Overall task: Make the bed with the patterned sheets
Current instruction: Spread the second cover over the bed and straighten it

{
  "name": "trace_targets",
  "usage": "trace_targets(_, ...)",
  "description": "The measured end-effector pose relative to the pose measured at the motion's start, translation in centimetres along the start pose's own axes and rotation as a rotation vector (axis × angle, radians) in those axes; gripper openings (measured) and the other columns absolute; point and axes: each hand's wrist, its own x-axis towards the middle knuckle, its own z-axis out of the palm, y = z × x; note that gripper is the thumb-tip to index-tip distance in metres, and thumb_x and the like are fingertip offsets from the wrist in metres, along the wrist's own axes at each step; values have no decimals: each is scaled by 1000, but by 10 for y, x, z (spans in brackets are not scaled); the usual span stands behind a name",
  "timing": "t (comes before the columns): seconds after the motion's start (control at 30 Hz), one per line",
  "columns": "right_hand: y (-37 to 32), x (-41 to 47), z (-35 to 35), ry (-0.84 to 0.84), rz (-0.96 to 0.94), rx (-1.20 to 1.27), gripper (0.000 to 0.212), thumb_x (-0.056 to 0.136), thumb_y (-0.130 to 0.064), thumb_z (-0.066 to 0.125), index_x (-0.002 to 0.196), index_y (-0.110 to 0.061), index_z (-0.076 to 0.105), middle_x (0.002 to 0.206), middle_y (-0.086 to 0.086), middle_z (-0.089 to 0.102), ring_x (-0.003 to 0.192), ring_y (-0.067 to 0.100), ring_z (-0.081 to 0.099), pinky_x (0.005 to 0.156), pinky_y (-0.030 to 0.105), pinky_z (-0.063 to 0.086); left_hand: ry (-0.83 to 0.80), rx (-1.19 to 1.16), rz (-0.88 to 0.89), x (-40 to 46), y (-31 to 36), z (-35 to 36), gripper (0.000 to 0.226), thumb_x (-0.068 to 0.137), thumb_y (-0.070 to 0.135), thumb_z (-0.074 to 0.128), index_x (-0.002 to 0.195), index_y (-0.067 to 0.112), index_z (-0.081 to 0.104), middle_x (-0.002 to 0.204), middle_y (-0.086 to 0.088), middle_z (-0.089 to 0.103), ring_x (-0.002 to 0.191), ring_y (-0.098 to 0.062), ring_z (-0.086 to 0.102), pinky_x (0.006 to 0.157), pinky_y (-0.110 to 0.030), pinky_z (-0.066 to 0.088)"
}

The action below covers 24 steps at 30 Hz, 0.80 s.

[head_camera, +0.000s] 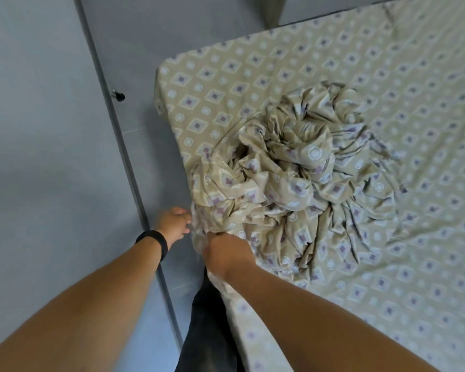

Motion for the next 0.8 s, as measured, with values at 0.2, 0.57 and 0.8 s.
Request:
trace_targets(0.2, -30, 11, -97, 530, -333, 32, 24, 95, -26, 44, 105, -11, 60, 97, 7, 60, 83, 28, 57, 58, 34, 39, 55, -35, 124, 1, 75, -27, 17, 104, 14, 47, 102, 15, 64, 88, -6, 64, 68, -16, 59, 63, -26, 50)
trace_targets(0.57, -44, 203, -115, -149, 257, 58, 41, 98, -45, 47, 123, -16, 62, 119, 9, 66, 110, 32, 63, 84, 40, 46, 36, -378, 154, 121, 154, -58, 16, 102, 33, 58, 92, 21, 61, 90, -3, 68, 74, -20, 63, 65, -32, 55)
trace_targets(0.8, -56, 214, -100, -55, 225, -123, 26, 99, -5, 47, 118, -13, 63, 116, 7, 68, 106, 28, 68, 74, 36, 42, 17, -293, 134, 142, 152, -69, 22, 104, 26, 56, 85, 17, 61, 81, -3, 69, 72, -19, 65, 62, -28, 55)
